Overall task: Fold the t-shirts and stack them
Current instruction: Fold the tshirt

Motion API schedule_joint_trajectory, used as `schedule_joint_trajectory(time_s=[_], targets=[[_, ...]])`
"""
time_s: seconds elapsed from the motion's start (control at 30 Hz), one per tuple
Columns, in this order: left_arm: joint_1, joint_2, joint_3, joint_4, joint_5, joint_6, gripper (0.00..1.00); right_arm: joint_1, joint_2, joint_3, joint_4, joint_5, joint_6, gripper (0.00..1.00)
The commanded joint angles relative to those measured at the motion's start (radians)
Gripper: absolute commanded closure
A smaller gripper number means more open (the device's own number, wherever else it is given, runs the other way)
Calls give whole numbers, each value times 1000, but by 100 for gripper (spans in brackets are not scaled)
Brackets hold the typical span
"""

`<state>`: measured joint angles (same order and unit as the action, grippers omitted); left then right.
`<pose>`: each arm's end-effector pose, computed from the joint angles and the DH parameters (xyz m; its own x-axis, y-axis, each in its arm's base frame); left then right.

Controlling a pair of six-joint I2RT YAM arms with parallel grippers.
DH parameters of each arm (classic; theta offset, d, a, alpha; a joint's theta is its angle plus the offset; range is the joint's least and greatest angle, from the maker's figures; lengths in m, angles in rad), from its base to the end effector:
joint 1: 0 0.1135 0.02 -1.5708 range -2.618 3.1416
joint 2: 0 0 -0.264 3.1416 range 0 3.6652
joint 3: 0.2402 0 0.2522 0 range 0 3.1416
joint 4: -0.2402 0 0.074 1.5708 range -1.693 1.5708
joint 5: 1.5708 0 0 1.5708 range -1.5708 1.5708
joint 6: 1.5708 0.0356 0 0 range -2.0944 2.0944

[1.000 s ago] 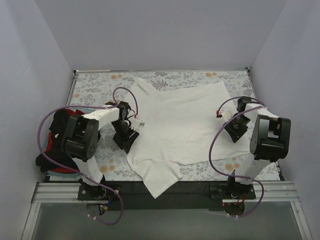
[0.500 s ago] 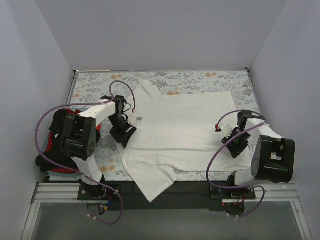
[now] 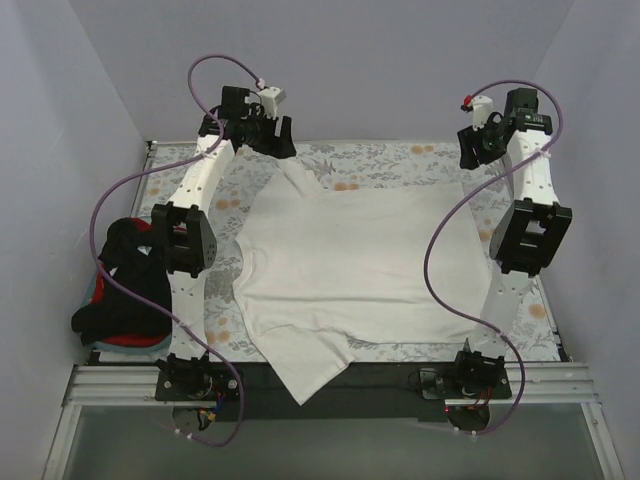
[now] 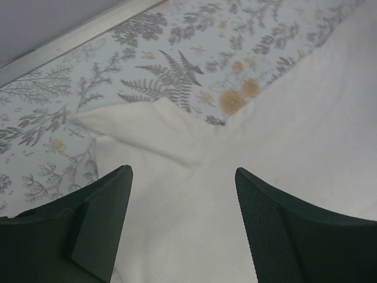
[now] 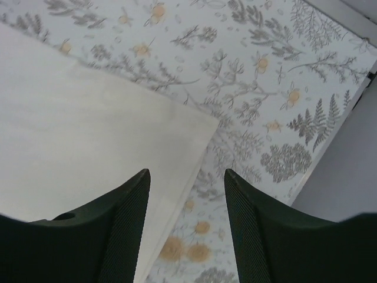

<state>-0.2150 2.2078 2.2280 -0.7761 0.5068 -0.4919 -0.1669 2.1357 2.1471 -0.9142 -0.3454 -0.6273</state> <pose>0.4821 -0.1230 0.3185 -0.8418 -0.2388 -0.4841 0.1521 0.7556 -0.6371 0.4676 -0.0666 0.3149 -0.5971 -0.4595 -0.6575 -0.4953 0.8560 -0.1484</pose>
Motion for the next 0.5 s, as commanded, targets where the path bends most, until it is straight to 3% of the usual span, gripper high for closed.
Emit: schedule_joint_trajectory(time_s=[0.0,0.1,0.2,0.47], targets=[[72,133,87,216,-48,-250,30,-5,182,187,-8,26,135,41],[83,182,75,309,-91,-293,30,-5,246,211,81,80,152,42],[82,236,82,331,-123,-294,30,-6,244,103,230,132,163,42],[82,290,12,368,-182,-241,28,-6,302,39,321,132,167,43]])
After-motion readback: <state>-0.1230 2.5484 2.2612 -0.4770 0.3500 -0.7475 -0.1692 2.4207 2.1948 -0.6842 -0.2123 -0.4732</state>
